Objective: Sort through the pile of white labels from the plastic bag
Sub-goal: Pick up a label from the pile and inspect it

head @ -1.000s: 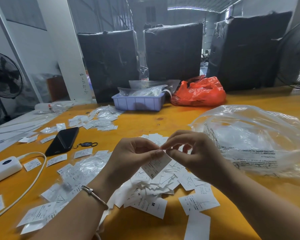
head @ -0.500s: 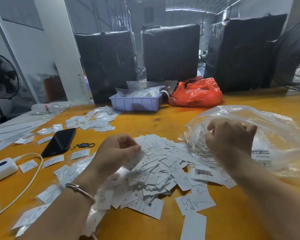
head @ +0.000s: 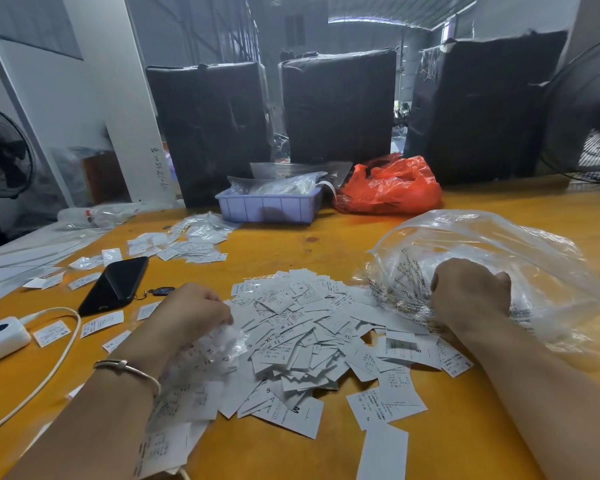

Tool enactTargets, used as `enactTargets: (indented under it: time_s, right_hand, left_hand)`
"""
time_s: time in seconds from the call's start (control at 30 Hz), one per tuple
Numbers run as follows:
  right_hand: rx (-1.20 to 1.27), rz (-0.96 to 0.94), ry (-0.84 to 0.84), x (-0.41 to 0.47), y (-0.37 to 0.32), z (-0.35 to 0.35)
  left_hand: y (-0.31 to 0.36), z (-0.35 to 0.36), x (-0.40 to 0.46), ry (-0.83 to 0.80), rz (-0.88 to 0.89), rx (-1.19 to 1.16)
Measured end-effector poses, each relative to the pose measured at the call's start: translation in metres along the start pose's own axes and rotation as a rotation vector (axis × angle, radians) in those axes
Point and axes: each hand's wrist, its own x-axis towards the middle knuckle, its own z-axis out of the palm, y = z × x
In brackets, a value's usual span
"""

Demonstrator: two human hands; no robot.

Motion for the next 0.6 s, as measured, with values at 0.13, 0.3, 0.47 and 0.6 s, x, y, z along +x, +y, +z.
enactTargets:
  time_s: [0.13, 0.3, 0.47, 0.6]
  right_hand:
    - [0.037, -0.003, 0.047, 0.003, 0.001, 0.004]
    - [0.011, -0.034, 0.008, 0.005, 0.000, 0.007]
    - [-0.008, -0.047, 0.087, 0.004, 0.001, 0.007]
    - [0.116, -0.045, 0.182, 0.003, 0.000, 0.007]
  left_hand:
    - [-0.001, 0.002, -0.001, 0.040, -0.016, 0.154]
    - [-0.001, 0.007, -0.001, 0.092, 0.023, 0.227]
    - [0.005, 0.015, -0.005, 0.188, 0.142, 0.168]
    - [0.012, 0.025, -0.013, 0.179, 0.247, 0.060]
